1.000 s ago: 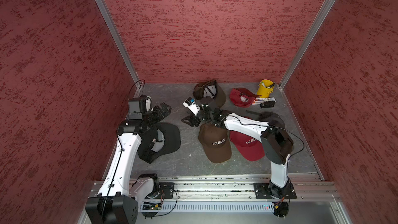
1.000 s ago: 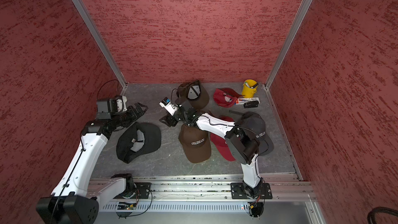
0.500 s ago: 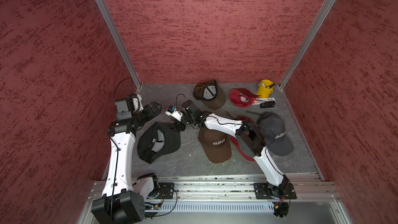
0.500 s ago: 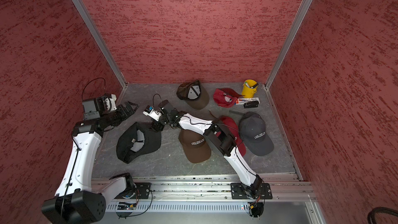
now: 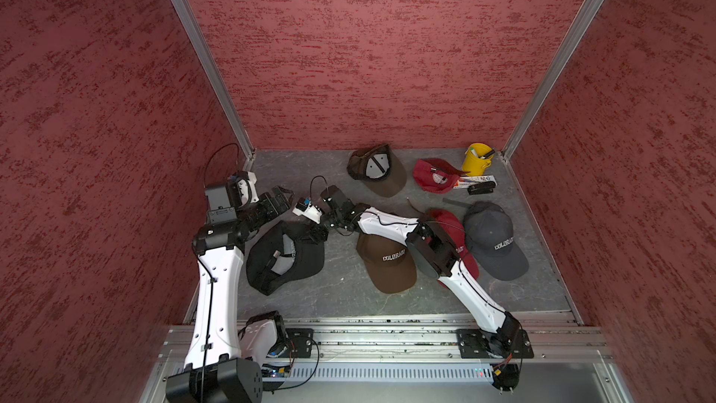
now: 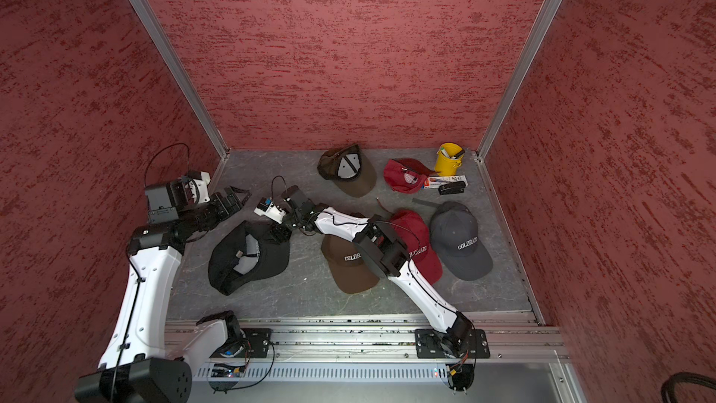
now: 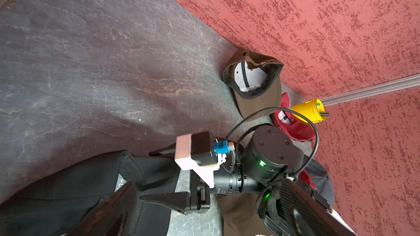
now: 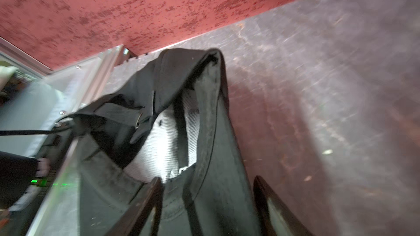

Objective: Open the adjustable buckle of the baseball cap
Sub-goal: Pick up the baseball cap from the center of the board.

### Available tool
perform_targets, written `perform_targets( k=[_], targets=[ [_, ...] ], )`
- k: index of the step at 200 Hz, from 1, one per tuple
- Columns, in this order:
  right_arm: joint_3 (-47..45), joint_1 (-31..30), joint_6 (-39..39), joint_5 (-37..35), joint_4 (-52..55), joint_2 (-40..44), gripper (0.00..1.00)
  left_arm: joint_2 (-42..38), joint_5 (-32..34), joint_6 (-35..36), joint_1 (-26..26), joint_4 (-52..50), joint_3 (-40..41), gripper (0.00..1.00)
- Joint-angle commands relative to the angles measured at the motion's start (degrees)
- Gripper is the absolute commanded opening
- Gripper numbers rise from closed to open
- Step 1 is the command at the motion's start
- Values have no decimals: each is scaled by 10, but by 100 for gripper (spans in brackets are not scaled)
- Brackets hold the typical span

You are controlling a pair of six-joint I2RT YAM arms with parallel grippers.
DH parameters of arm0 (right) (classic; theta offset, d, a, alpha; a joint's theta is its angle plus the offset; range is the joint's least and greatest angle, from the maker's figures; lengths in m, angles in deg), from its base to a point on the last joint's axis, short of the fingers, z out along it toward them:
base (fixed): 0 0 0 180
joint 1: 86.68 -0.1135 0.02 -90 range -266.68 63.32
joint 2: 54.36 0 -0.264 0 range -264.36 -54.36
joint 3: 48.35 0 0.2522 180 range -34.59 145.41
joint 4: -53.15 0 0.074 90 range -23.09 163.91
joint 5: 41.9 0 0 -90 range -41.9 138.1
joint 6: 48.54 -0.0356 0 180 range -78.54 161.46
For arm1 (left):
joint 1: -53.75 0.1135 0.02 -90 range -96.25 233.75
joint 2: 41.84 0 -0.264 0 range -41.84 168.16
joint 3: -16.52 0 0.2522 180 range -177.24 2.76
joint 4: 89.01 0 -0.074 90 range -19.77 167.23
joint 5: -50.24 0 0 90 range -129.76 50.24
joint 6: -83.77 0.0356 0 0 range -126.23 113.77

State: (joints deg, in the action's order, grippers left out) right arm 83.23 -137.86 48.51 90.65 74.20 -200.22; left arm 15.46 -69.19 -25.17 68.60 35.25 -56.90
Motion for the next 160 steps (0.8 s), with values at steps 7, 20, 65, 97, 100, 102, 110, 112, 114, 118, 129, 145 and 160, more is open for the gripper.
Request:
perform_targets(
  k=[7,20,65,97,100,102,110,112,114,118,129,145,160],
  targets=[
    [21,-3,-32,54,-8,-5,39,-7,-15,14,4,7,6,100],
    [20,-3,-42,51,-13,0,24,-8,-16,15,4,8,6,100],
    [2,2,-59,28,12,53,0,-6,-35,57,4,-23,-31,98],
    [-90,21,-75,-7,4,157,0,-9,-40,75,-4,-34,-62,94],
    [-101,24,-78,-8,-2,168,0,-9,-40,76,-6,-33,-64,94],
    [-108,26,-80,-10,-8,173,0,-9,-40,76,-7,-32,-65,94],
    [-141,34,-91,-19,-20,204,0,-10,-40,77,-14,-27,-70,93],
    [-147,35,-93,-21,-23,211,0,-10,-40,78,-16,-26,-71,92],
    [-153,38,-95,-23,-24,217,0,-10,-40,78,-18,-26,-72,92],
    [-163,42,-97,-28,-23,230,0,-10,-40,81,-23,-24,-76,92],
    [-186,51,-102,-48,-13,260,0,-10,-34,87,-37,-22,-86,91],
    [-212,65,-101,-79,14,300,0,-10,-17,101,-64,-19,-102,91],
    [-235,81,-102,-102,33,337,0,-9,-6,115,-91,-9,-115,90]
  ],
)
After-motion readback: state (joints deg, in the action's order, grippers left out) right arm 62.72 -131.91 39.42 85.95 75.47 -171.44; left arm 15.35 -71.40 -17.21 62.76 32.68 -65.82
